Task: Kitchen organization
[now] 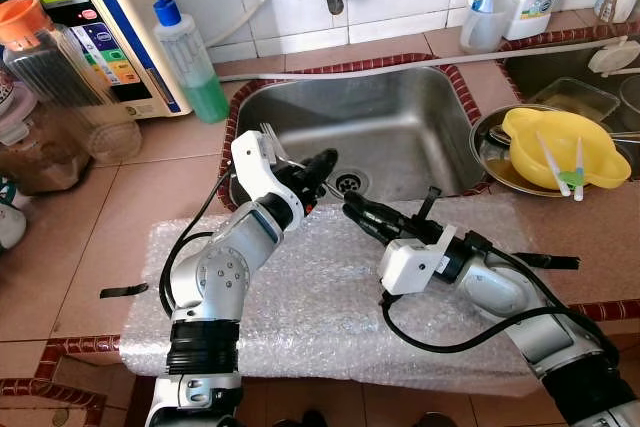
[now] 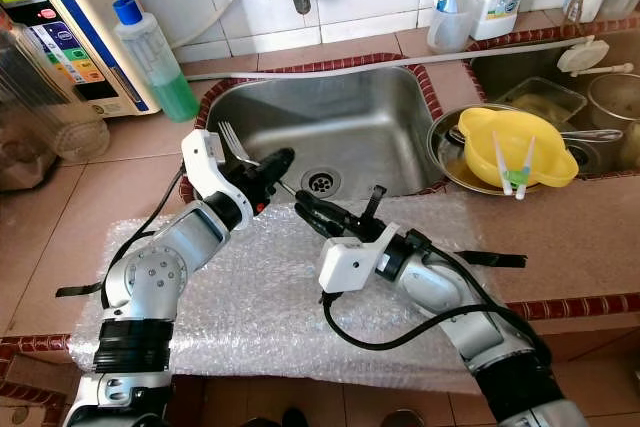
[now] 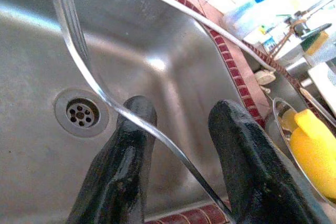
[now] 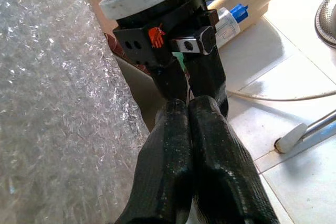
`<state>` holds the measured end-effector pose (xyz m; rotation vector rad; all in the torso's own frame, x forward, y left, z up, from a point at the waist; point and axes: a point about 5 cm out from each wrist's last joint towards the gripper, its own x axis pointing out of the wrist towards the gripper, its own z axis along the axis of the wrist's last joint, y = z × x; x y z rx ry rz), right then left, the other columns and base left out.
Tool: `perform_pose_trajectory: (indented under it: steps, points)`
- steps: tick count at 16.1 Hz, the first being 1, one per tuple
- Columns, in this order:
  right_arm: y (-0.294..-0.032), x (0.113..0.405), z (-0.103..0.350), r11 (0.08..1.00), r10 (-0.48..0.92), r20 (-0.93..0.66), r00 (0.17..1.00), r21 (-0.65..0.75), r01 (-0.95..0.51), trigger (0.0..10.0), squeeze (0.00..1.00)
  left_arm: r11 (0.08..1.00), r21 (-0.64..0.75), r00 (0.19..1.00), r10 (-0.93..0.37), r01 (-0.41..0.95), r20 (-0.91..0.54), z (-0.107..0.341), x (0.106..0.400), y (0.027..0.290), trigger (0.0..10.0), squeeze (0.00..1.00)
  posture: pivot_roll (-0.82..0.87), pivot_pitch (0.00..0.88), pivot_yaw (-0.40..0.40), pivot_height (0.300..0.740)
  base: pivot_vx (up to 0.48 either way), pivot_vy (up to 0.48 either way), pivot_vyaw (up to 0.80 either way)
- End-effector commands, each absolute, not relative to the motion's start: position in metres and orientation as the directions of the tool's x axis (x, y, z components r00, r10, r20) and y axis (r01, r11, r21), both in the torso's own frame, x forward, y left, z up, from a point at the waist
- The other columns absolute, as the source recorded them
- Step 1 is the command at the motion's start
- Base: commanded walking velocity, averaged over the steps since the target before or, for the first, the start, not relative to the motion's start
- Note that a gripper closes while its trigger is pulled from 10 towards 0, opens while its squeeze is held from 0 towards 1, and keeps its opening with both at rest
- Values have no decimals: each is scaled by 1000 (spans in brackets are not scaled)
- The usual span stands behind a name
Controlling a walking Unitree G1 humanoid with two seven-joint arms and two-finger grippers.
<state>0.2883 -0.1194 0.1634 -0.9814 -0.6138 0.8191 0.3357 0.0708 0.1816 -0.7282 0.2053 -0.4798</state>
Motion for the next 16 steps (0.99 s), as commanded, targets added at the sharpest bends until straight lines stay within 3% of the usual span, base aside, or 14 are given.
perform_pose_trajectory:
  steps: [1,11,12,13,14,16]
  points:
    - [-117,283,161,316,829,98,551,-894,-317,0,0,644,-688,884,-467,335,-7,186,339,72,0,0,-332,180,217,740,0,0,0]
    - [-139,287,165,335,766,121,632,-913,-232,0,0,684,-637,883,-470,357,-10,183,341,78,0,0,-339,171,221,740,0,0,0]
    - [-142,287,164,336,755,116,645,-914,-229,7020,0,706,-597,881,-473,380,0,185,343,80,0,0,-343,169,225,740,0,0,0]
    - [-142,287,163,337,752,114,649,-913,-230,10000,0,709,-592,882,-472,384,8,186,343,81,0,0,-343,168,226,740,0,0,0]
    - [-143,287,163,346,747,115,655,-909,-234,10000,1000,709,-588,882,-471,389,16,188,344,82,0,0,-346,165,229,740,0,0,0]
    - [-143,287,163,352,742,120,659,-907,-230,10000,1000,715,-578,884,-467,393,24,189,346,84,0,0,-347,165,230,740,0,0,0]
